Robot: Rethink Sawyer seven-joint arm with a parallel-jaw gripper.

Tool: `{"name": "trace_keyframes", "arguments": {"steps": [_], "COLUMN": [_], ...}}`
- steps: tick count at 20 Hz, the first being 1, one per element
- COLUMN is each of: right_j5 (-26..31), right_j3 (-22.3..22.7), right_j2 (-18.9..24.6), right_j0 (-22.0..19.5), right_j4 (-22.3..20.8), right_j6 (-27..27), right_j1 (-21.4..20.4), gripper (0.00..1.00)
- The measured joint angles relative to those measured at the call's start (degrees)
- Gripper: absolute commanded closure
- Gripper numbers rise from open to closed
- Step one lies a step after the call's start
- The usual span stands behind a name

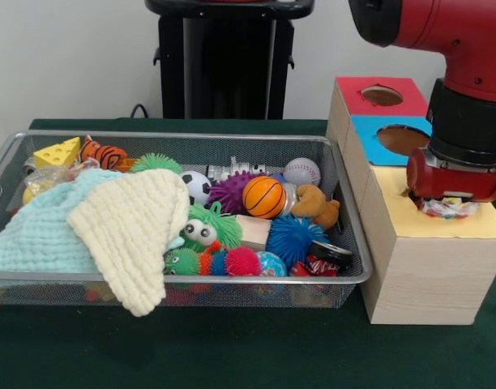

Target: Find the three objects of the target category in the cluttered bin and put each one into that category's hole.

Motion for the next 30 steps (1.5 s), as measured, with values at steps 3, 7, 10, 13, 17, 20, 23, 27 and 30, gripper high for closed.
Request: {"name": "trace_keyframes", "arguments": {"steps": [3,7,10,13,17,20,23,27,30], "right_j5": [-0.6,-0.7,-0.8,-0.8,-0.5,0.8,2.7,6.0,8.6], "right_j3": [0.7,1.0,1.3,2.7,4.9,6.2,7.1,7.2,7.0], "right_j2": [1.7,1.8,1.8,1.8,1.7,1.4,1.3,1.0,0.9], "right_j0": [-1.6,-1.6,-1.6,-1.5,-1.5,-1.5,-1.6,-1.6,-1.6], "right_j4": [0.0,0.0,0.0,0.0,-0.1,-0.1,-0.1,-0.1,-0.1], "right_j6": [0.0,0.0,0.0,0.0,0.0,0.0,0.0,0.0,0.0], "right_j1": [-0.5,-0.7,-0.9,-1.6,-2.7,-3.8,-5.5,-7.5,-8.8], "gripper": [1.0,1.0,1.0,1.0,1.0,1.0,1.0,1.0,1.0]}}
